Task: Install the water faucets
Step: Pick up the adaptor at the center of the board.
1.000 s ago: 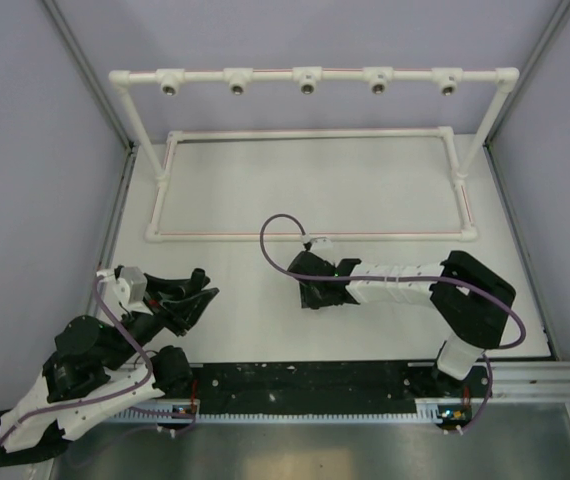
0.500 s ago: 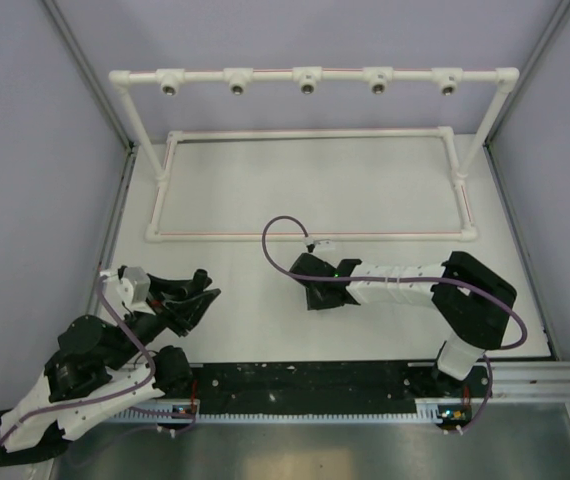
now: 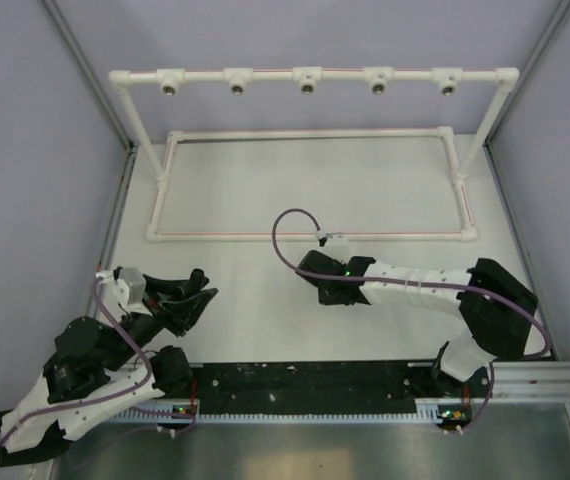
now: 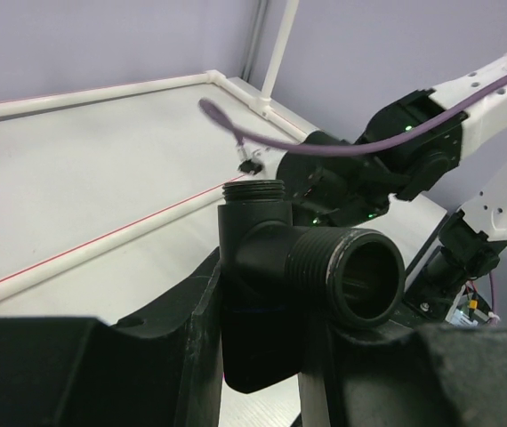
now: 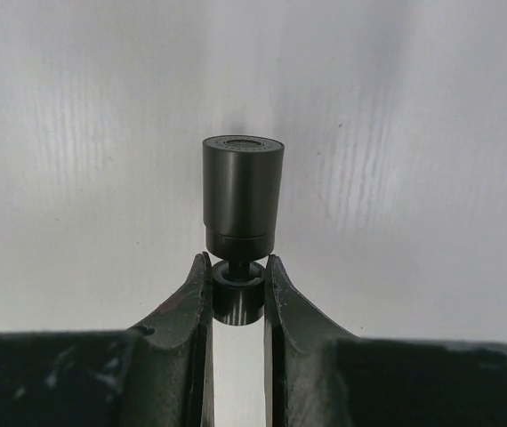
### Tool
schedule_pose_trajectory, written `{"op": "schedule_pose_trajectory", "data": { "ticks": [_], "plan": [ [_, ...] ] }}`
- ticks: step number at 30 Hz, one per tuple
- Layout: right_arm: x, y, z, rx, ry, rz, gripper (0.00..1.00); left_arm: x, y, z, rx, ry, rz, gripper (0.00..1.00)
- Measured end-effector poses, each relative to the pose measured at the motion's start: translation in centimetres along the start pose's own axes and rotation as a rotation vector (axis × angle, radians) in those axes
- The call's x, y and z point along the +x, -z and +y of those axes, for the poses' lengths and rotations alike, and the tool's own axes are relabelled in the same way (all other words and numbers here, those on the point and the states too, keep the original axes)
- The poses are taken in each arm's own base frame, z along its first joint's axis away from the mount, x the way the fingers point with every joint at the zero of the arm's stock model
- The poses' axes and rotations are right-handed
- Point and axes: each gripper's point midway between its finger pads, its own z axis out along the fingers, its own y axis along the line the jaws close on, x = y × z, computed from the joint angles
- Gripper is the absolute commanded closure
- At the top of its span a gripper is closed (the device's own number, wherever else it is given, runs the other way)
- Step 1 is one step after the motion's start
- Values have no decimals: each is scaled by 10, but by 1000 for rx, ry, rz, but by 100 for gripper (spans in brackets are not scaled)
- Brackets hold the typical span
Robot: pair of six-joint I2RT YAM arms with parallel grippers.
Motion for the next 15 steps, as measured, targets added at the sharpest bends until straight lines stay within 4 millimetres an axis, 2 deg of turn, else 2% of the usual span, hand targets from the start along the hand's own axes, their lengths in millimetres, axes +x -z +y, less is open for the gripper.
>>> {"op": "schedule_pose_trajectory", "data": {
  "ticks": [3,6,9,11,15],
  "plan": [
    [-29,23,-5,-9,-53,-115,100,-1,-1,2,-13,-2,-4,100],
    [-70,59,2,-124,-122,-254,100,2,-7,2,-24,-9,15,100],
    [-118,111,18,-324,-216,-423,100,4,-15,0,-26,-18,35,100],
    [-141,147,24,-447,-271,-524,100,5,-22,-3,-20,-21,47,100],
    [-171,221,30,-738,-397,-709,100,7,-37,-13,10,-25,63,100]
  ]
}}
